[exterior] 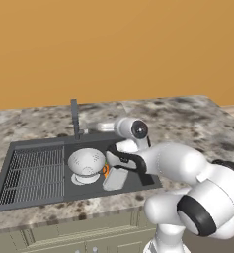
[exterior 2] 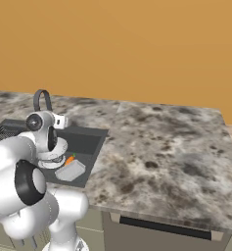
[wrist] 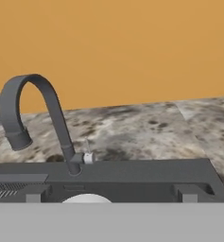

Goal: Pick the tupperware and colander and place them in the sink. Then turn on the water.

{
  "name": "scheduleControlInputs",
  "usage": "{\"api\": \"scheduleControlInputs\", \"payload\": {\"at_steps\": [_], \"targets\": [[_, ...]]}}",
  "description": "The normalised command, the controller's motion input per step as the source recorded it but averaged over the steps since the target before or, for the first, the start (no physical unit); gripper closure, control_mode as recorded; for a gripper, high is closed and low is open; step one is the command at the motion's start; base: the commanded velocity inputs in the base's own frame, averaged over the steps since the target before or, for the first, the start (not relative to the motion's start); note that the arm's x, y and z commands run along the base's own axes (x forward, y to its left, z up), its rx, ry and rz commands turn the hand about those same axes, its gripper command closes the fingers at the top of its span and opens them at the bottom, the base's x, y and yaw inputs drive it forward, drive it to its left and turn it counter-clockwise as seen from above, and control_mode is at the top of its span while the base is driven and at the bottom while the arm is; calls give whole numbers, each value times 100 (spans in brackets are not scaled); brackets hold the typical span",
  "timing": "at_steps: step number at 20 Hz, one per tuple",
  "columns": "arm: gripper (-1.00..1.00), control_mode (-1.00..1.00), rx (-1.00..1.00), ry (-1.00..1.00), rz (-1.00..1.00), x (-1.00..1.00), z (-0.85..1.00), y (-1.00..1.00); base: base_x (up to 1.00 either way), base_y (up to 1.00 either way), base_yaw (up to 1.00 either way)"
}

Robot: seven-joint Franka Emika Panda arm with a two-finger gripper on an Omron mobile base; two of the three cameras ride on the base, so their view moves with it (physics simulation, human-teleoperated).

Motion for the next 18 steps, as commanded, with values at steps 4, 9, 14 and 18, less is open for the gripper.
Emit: {"api": "scheduleControlInputs", "payload": {"at_steps": [4, 9, 14, 18], "targets": [[-100, -100, 0, 0, 1, 0, -1, 14, 0, 0, 0], [-100, -100, 0, 0, 0, 0, -12, 14, 0, 0, 0], [-100, -100, 2, 0, 0, 0, -21, 2, 0, 0, 0], [-100, -100, 3, -1, 0, 0, -26, 0, 0, 0, 0]]}}
